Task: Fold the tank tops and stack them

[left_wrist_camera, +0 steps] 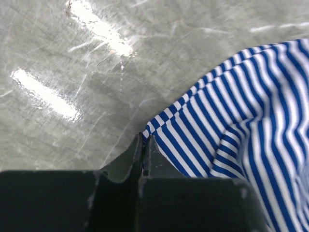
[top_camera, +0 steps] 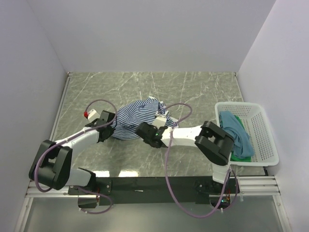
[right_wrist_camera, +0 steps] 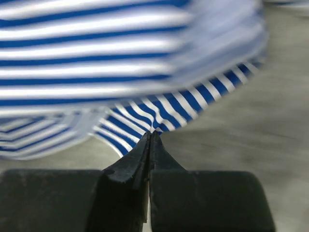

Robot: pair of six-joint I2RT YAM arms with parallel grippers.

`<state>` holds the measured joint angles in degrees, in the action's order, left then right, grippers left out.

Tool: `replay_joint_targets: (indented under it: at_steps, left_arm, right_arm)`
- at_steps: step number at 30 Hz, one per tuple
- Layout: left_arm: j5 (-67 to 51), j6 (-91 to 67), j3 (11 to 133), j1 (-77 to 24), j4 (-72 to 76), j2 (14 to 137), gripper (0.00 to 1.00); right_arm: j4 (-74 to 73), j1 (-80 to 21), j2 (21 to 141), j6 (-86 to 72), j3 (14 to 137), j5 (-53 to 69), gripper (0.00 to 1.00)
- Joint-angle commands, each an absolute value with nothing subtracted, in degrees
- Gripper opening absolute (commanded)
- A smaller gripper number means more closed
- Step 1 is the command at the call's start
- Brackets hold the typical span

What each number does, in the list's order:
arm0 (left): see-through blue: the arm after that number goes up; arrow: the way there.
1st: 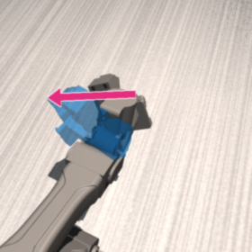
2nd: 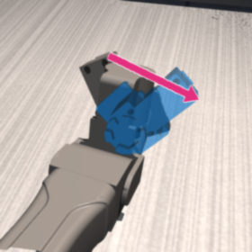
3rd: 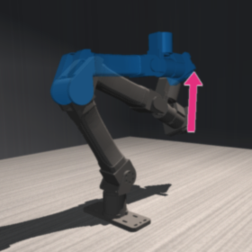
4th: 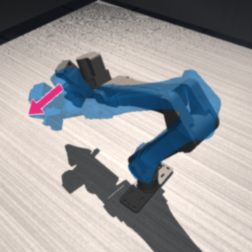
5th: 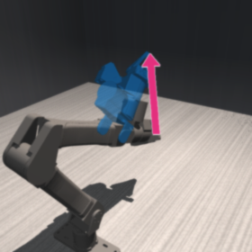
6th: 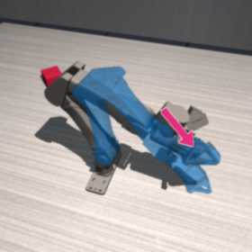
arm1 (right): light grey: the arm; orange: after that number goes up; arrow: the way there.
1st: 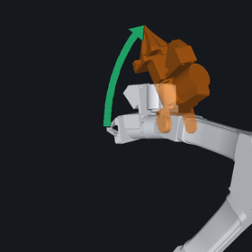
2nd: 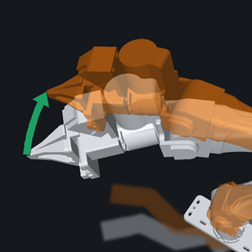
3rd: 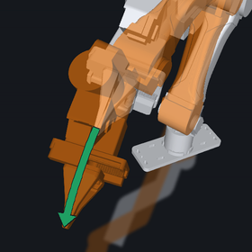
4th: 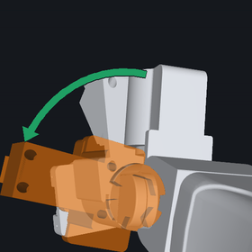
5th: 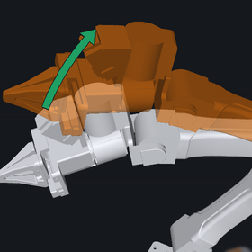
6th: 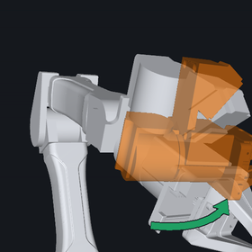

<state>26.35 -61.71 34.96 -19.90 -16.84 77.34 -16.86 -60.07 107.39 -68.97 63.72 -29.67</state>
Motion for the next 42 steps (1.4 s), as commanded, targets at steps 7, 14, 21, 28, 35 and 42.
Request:
replay_joint_targets:
  at_steps: [7, 14, 21, 28, 35, 42]
  left_arm:
    - [26.5, -58.0, 42.7, -18.7, -24.6, 63.0, 0.00]
    - [25.7, -54.3, 55.0, -18.0, -32.8, 54.0, 0.01]
    - [22.9, -49.8, 70.9, -18.0, -36.9, 47.1, 0.01]
    - [18.0, -47.9, 85.0, -18.0, -31.9, 50.3, 0.01]
    - [20.4, -46.5, 91.3, -17.9, -21.5, 59.9, 0.00]
    - [16.4, -43.5, 99.2, -13.7, -4.8, 74.5, 0.00]
  right_arm:
    - [-33.3, -57.3, 81.9, -62.1, 53.1, -40.6, 0.00]
    - [-41.0, -54.1, 61.7, -52.4, 55.7, -40.8, 0.00]
    - [-44.3, -52.1, 52.1, -41.3, 73.4, -35.3, 0.00]
    - [-41.3, -44.1, 61.2, -28.6, 94.0, -23.9, 0.00]
    - [-31.9, -31.0, 73.1, -22.9, 104.9, -8.5, 0.00]
    - [-25.1, -22.9, 90.9, -20.7, 125.4, -0.6, 0.00]
